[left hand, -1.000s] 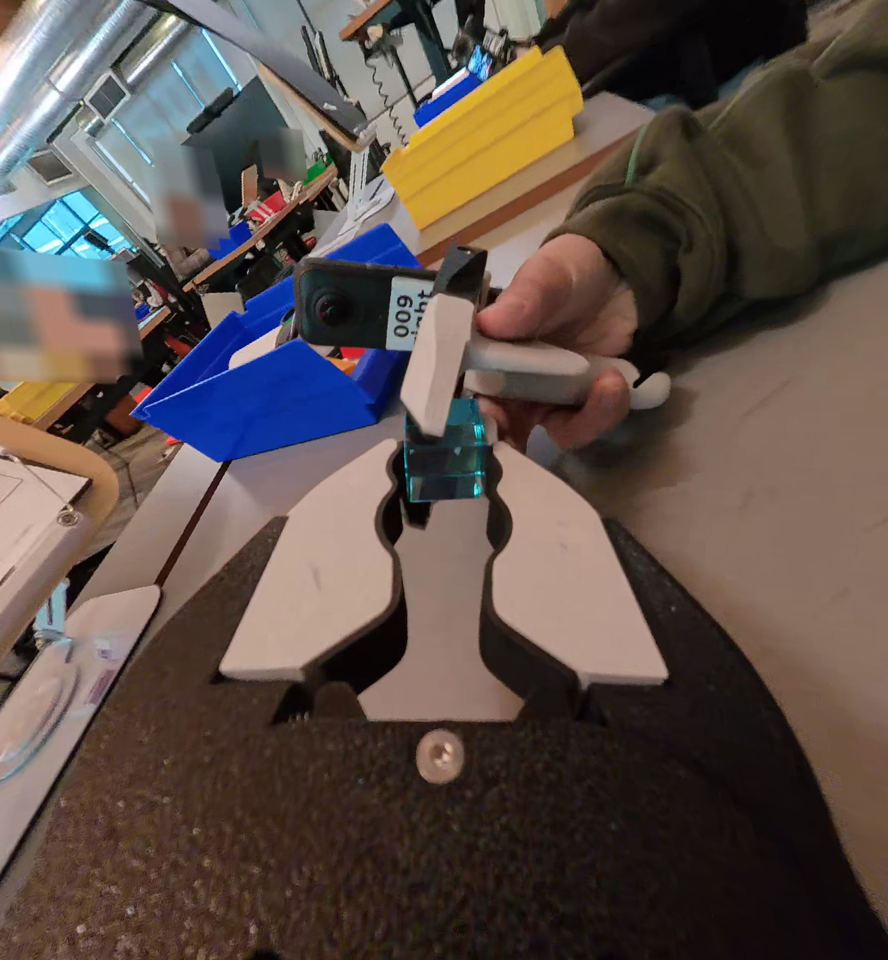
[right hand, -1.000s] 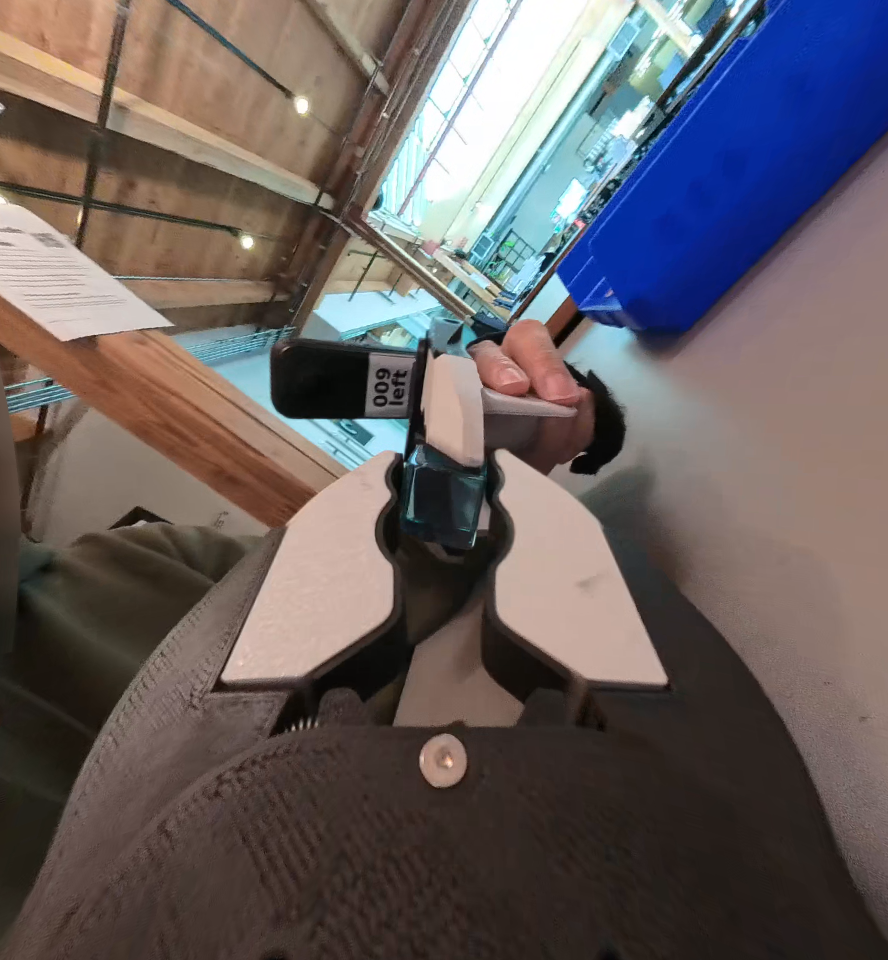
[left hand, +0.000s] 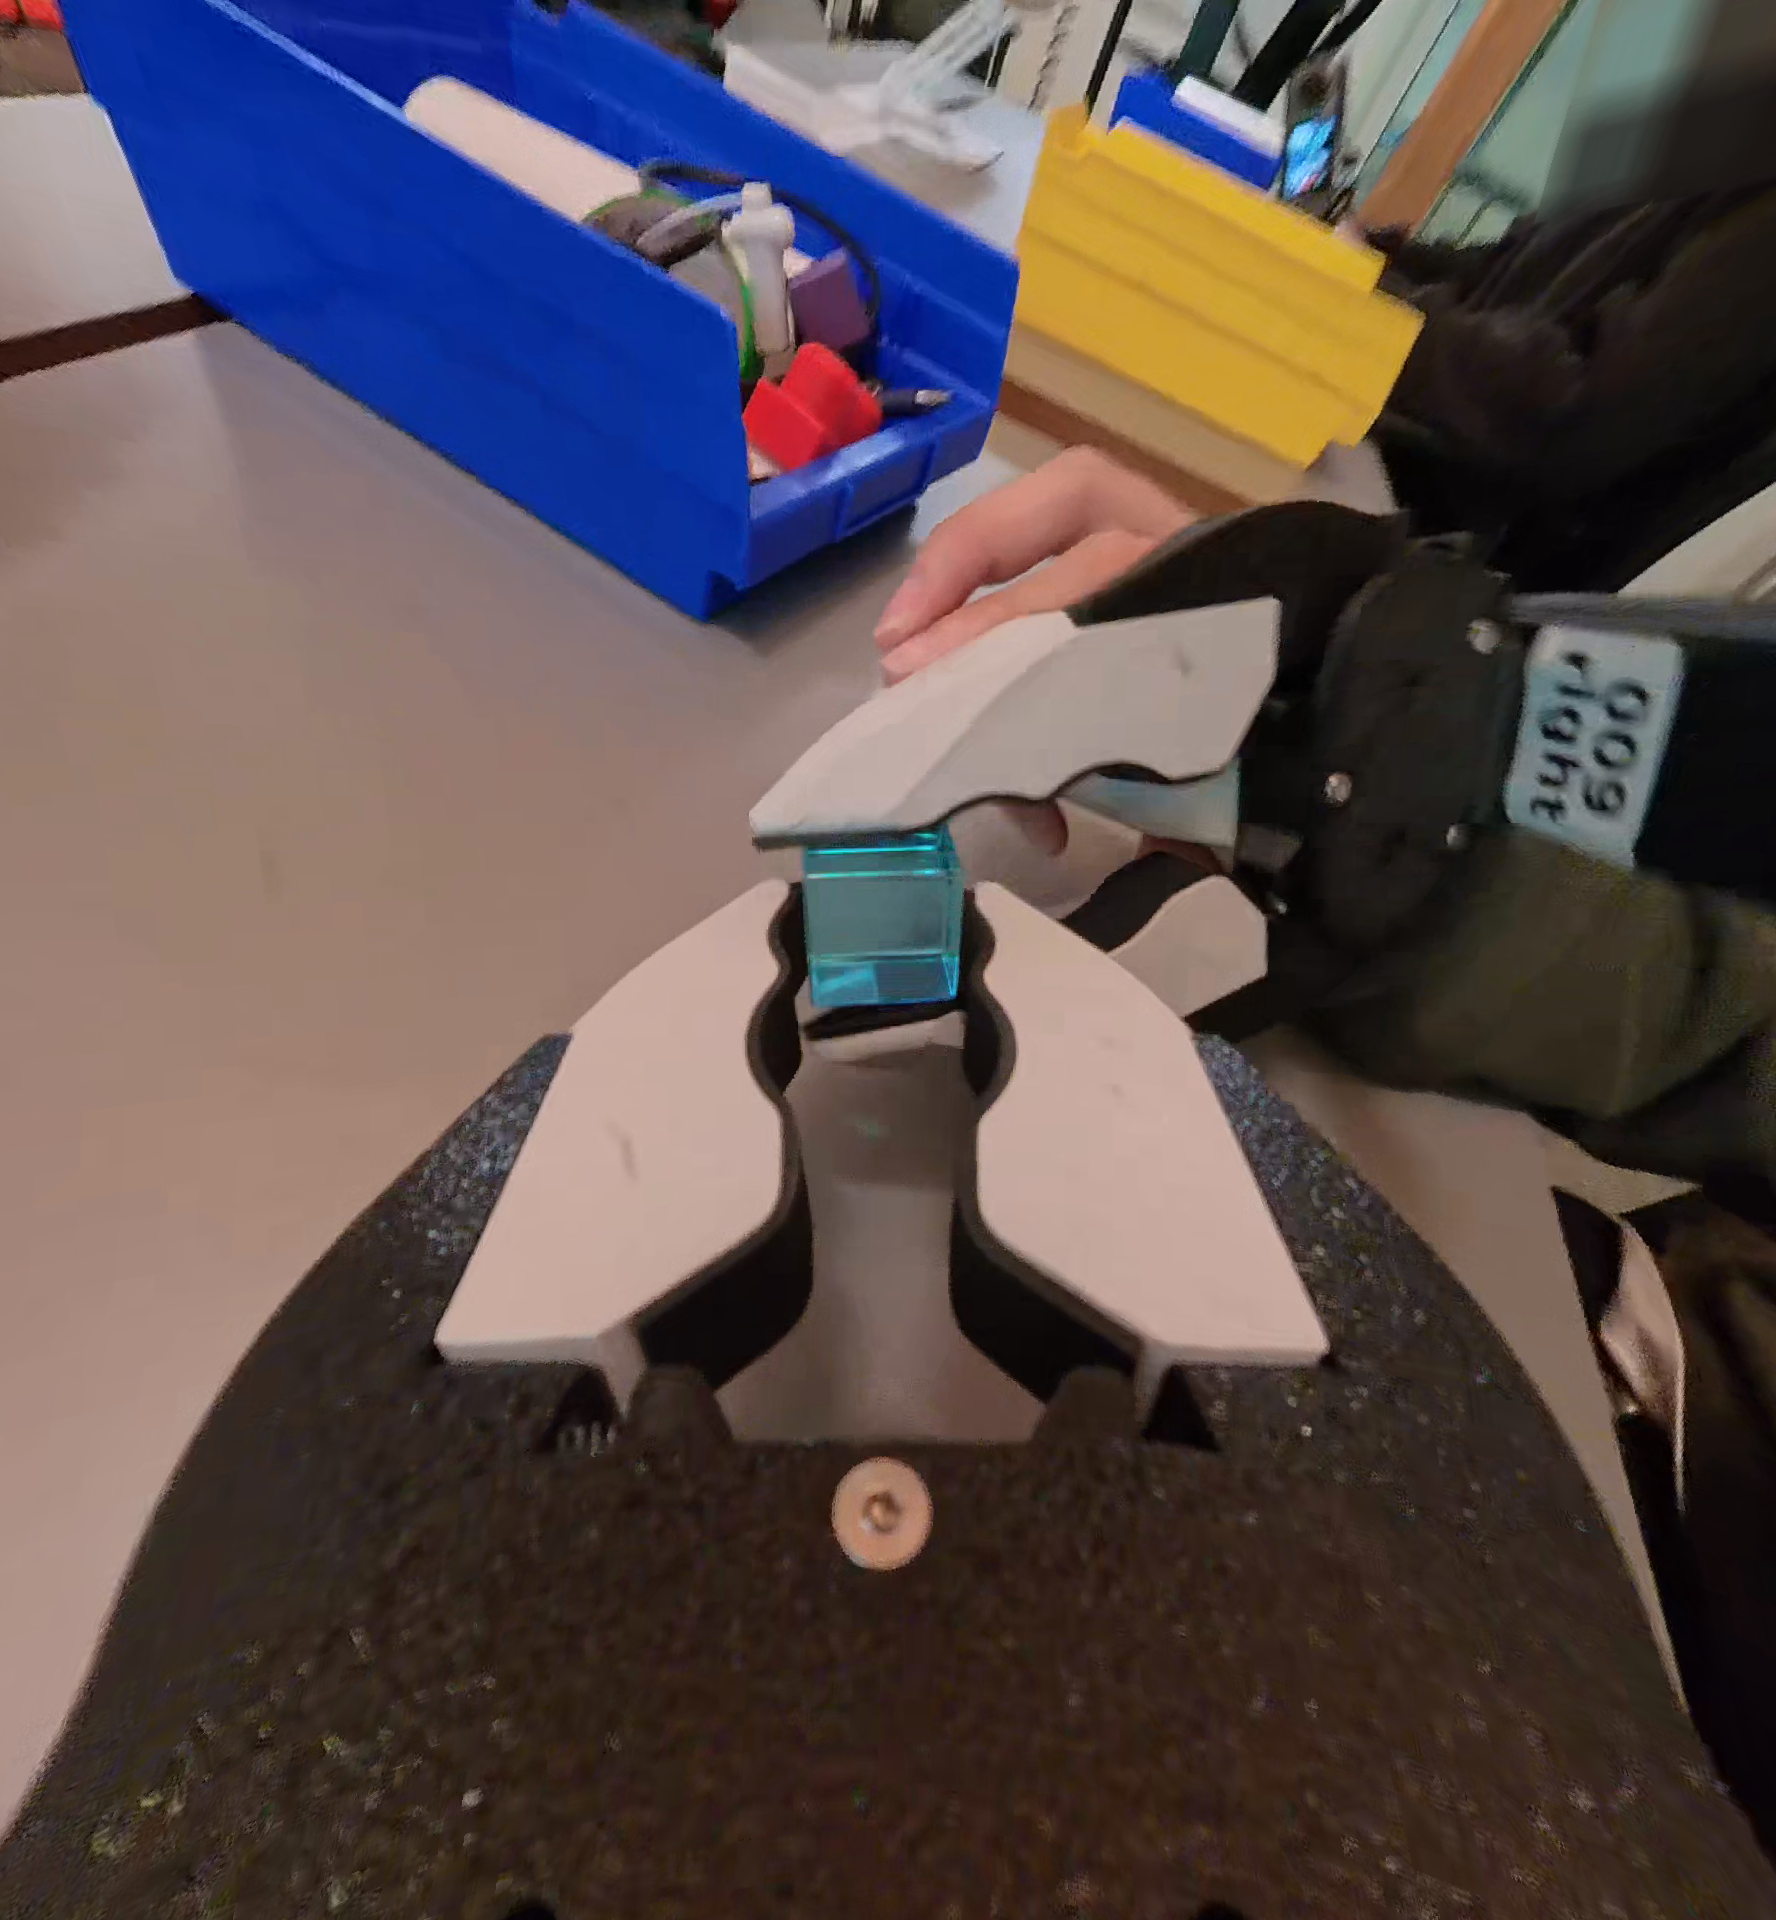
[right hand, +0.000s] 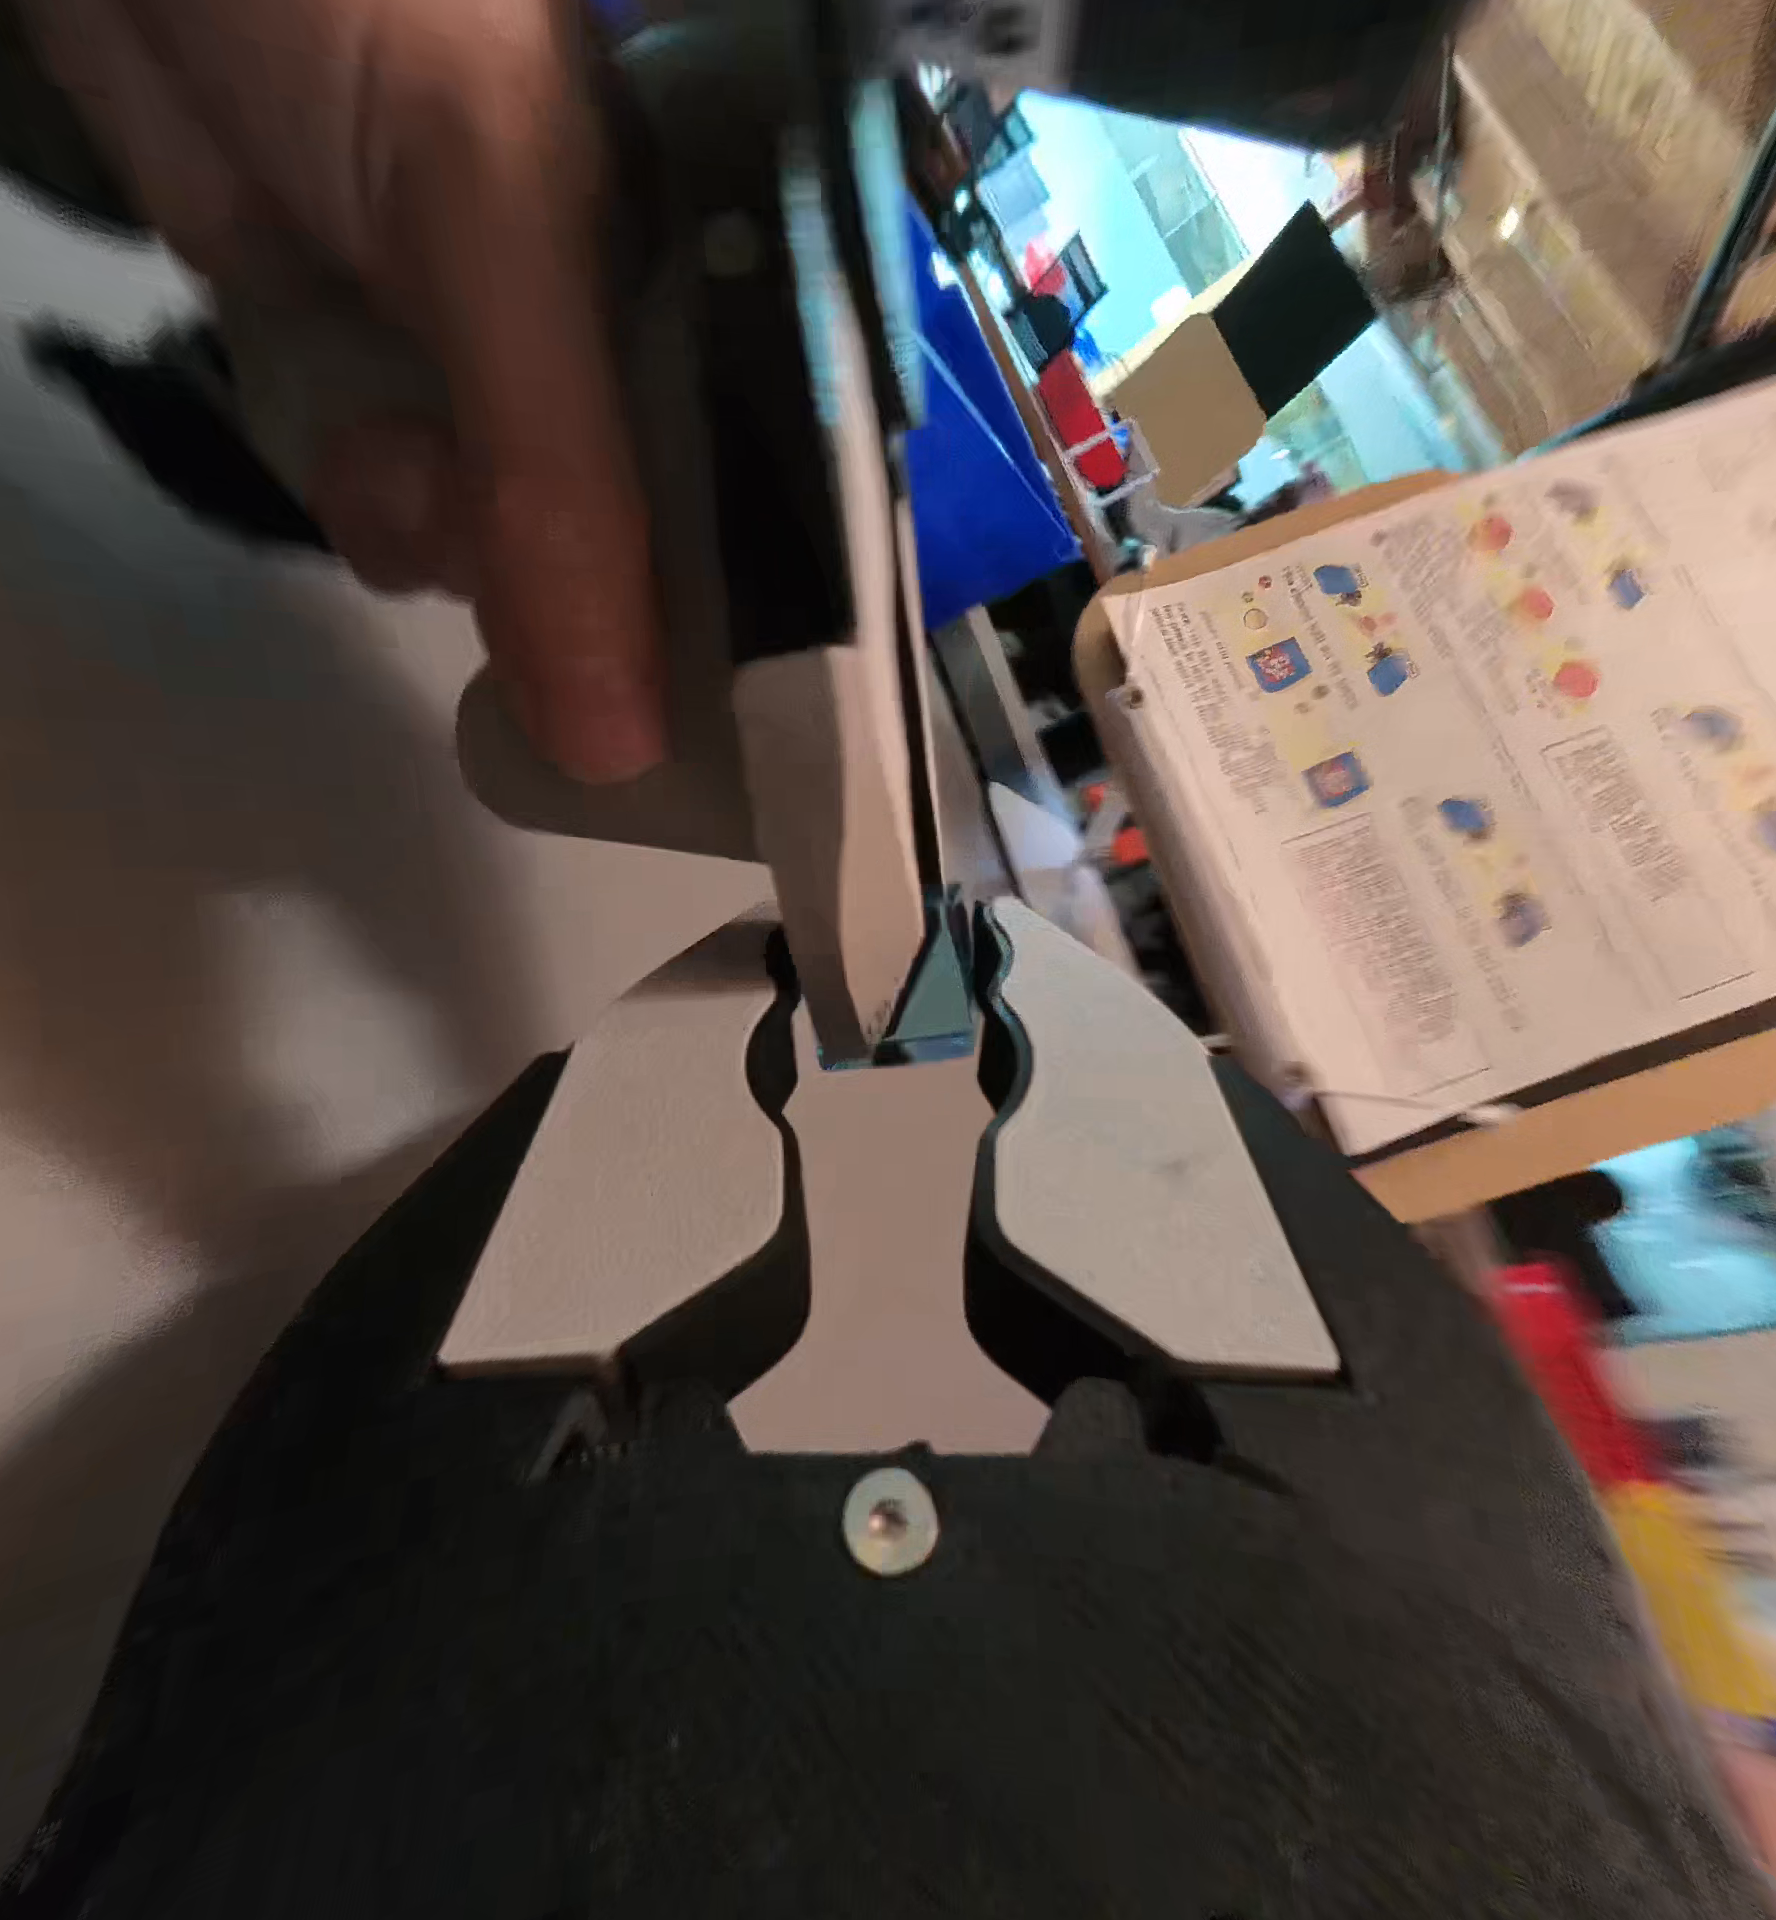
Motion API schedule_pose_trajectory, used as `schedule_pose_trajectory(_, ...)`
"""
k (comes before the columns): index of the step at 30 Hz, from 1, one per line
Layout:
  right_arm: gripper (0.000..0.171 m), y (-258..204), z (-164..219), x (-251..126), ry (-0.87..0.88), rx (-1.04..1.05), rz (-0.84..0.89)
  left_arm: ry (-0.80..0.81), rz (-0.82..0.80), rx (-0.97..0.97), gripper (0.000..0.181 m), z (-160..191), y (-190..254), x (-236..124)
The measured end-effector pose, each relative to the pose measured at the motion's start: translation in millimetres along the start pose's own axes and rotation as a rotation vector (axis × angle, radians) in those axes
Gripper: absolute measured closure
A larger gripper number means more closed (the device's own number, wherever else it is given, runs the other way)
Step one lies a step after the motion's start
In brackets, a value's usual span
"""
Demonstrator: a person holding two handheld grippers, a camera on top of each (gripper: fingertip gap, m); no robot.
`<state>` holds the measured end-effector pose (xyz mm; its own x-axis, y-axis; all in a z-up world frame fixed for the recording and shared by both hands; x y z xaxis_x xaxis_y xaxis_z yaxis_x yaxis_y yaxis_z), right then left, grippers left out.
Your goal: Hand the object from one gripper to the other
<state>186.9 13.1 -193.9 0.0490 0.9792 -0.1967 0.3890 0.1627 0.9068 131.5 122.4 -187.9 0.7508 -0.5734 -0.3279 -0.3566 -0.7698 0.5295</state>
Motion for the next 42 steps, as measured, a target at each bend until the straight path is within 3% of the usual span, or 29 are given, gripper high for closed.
schedule_pose_trajectory(4, 0.103, 18.5, 13.3, -5.2, 0.235, 0.633, -0.121, 0.142, 0.07, 0.086, 0.154, -5.7, -9.2, -19.3)
schedule_pose_trajectory(7, 0.093, 21.4, 23.9, -1.3, 0.432, 1.126, -0.344, 0.312, 0.18, 0.25, 0.155, -9.3, -4.5, -36.0)
schedule_pose_trajectory(11, 0.103, 13.0, 20.6, 5.5, 0.758, 1.661, -0.671, 0.352, 0.253, 0.49, 0.155, -5.4, 8.6, -42.0)
schedule_pose_trajectory(13, 0.112, 10.8, 16.3, 6.6, 0.889, 1.796, -0.771, 0.319, 0.239, 0.588, 0.154, -1.0, 11.8, -39.2)
schedule_pose_trajectory(15, 0.12, 7.0, 13.0, 8.4, 0.892, 1.82, -0.822, 0.299, 0.212, 0.661, 0.154, 2.6, 13.9, -35.7)
schedule_pose_trajectory(19, 0.138, 4.2, 12.3, 9.2, 0.803, 1.693, -0.785, 0.274, 0.125, 0.762, 0.154, 5.8, 13.9, -30.8)
schedule_pose_trajectory(24, 0.14, 7.8, 17.0, 8.2, 0.696, 1.548, -0.713, 0.234, 0.035, 0.779, 0.153, 7.7, 10.6, -27.3)
schedule_pose_trajectory(26, 0.14, 9.6, 23.0, 8.1, 0.575, 1.447, -0.618, 0.218, -0.005, 0.743, 0.142, 8.6, 7.2, -25.6)
schedule_pose_trajectory(28, 0.141, 14.4, 30.8, 5.4, 0.446, 1.296, -0.474, 0.2, 0.009, 0.666, 0.129, 7.3, 5.6, -26.7)
schedule_pose_trajectory(31, 0.14, 23.7, 37.9, -1.9, 0.263, 1.005, -0.234, 0.22, 0.001, 0.405, 0.131, -3.4, 0.3, -29.0)
schedule_pose_trajectory(33, 0.141, 25.2, 34.6, -5.8, 0.126, 0.695, -0.105, 0.213, 0.01, 0.207, 0.131, -11.3, -0.4, -26.6)
schedule_pose_trajectory(37, 0.14, 13.3, 17.3, -3.8, -0.027, 0.161, -0.013, 0.14, -0.014, 0.056, 0.13, -12.3, 1.5, -16.5)
schedule_pose_trajectory(39, 0.14, 8.2, 11.2, -1.0, -0.06, 0.027, 0.004, 0.085, -0.055, 0.037, 0.129, -8.6, -0.4, -10.9)
schedule_pose_trajectory(42, 0.14, 5.3, 6.9, 0.9, -0.068, -0.065, 0.009, 0.055, -0.061, 0.03, 0.144, -5.3, -1.7, -7.4)
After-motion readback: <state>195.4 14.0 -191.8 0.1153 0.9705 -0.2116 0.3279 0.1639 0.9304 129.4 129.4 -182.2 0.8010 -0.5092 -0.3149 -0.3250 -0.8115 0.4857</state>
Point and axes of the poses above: each gripper's, where its closed fingertips meet, x out along the fingers, z out of its underside, y = z × x across the jaws, the point moved 9 cm from there along -x, back along the fingers, and after that the axes turned 15 degrees about -x, right-handed, at the moved point
